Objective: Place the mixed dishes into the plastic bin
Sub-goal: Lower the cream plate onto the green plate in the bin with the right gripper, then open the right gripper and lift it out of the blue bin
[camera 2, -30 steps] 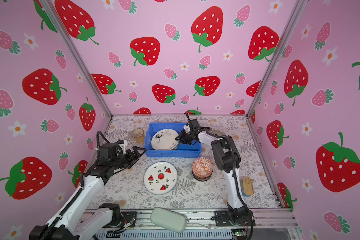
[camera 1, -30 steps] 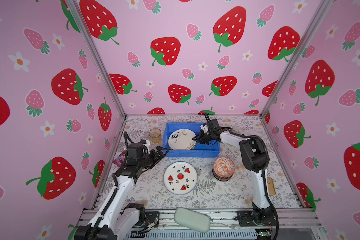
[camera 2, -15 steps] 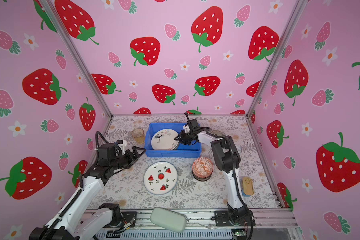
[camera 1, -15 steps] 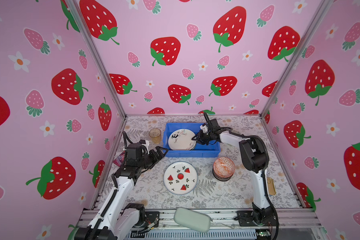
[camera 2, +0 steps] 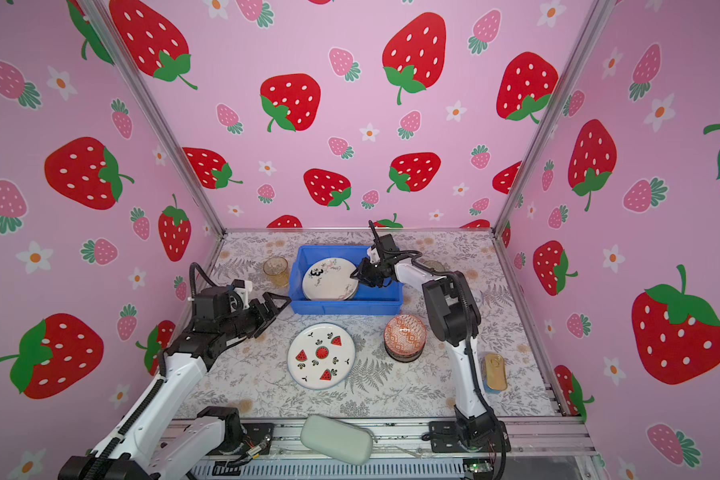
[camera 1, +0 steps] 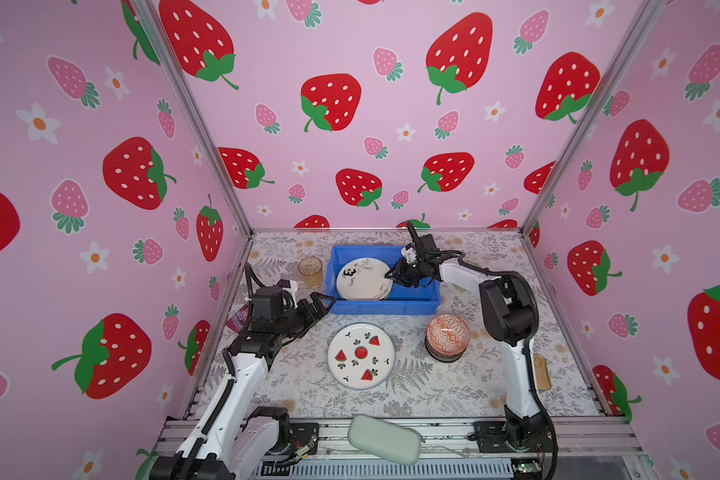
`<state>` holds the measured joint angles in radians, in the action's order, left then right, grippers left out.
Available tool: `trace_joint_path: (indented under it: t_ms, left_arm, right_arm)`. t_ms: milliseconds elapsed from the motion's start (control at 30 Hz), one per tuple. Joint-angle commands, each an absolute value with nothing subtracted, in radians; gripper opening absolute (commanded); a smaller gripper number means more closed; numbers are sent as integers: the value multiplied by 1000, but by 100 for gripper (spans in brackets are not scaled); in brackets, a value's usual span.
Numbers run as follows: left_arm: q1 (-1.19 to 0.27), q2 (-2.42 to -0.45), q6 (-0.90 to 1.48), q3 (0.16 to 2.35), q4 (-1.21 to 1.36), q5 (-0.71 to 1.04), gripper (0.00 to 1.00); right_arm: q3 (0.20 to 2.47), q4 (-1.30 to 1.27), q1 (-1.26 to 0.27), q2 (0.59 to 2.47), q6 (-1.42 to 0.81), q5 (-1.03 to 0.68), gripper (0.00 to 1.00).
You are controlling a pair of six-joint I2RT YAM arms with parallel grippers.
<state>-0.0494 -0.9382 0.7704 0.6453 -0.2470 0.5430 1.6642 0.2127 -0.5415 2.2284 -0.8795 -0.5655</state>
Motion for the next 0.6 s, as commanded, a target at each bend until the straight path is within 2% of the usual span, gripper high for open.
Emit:
trace_joint_path:
  t_ms: [0,567]
  left_arm:
    - [-42,-927,762,637,-250,565,99]
    - [-40,-928,764,638,-253,563,99]
  right_arm:
    - [1701,239,-551,2208,-854,-534,31]
    - [1706,312,-551,2127,-789,-394,32]
